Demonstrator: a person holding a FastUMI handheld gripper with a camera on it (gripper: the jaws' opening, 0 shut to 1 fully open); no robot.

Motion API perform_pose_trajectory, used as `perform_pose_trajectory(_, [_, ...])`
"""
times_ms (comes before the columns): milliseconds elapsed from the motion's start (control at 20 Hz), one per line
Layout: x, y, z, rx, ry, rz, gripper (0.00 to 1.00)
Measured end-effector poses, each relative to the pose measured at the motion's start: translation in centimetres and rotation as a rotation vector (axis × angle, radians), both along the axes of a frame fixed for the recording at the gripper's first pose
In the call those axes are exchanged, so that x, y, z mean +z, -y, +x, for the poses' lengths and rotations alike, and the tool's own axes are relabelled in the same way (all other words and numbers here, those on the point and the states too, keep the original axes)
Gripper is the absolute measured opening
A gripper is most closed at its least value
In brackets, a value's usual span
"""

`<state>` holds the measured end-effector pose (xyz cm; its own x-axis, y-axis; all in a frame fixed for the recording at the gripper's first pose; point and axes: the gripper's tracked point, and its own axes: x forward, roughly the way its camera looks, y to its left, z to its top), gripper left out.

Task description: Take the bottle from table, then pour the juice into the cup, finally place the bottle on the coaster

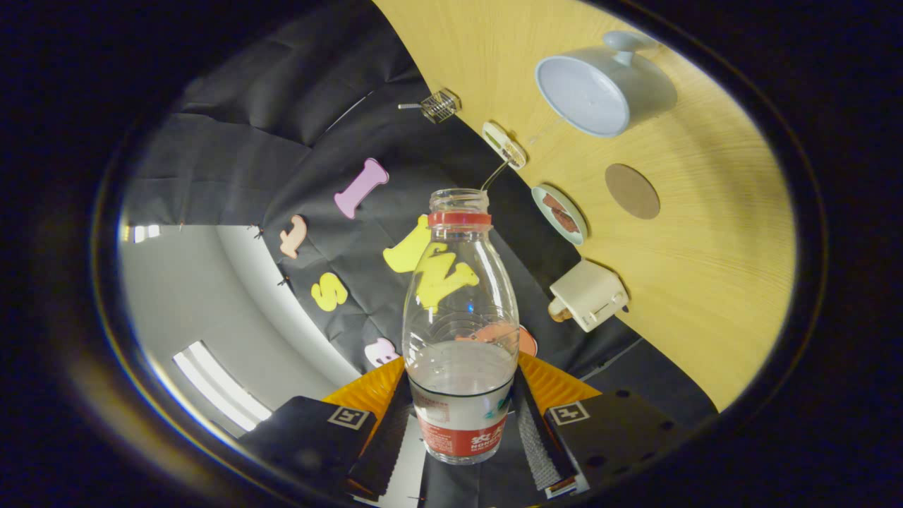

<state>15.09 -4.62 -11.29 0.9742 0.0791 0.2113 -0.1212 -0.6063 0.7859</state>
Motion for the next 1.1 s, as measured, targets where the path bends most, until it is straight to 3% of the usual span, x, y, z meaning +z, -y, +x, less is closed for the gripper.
perform_pose_trajectory(400, [1.5, 2.5, 0.0, -0.055, 0.064, 0.121, 0.77])
perform_pose_trajectory(1100, [0.8, 3.6, 0.4, -0.064, 0.059, 0.137, 0.77])
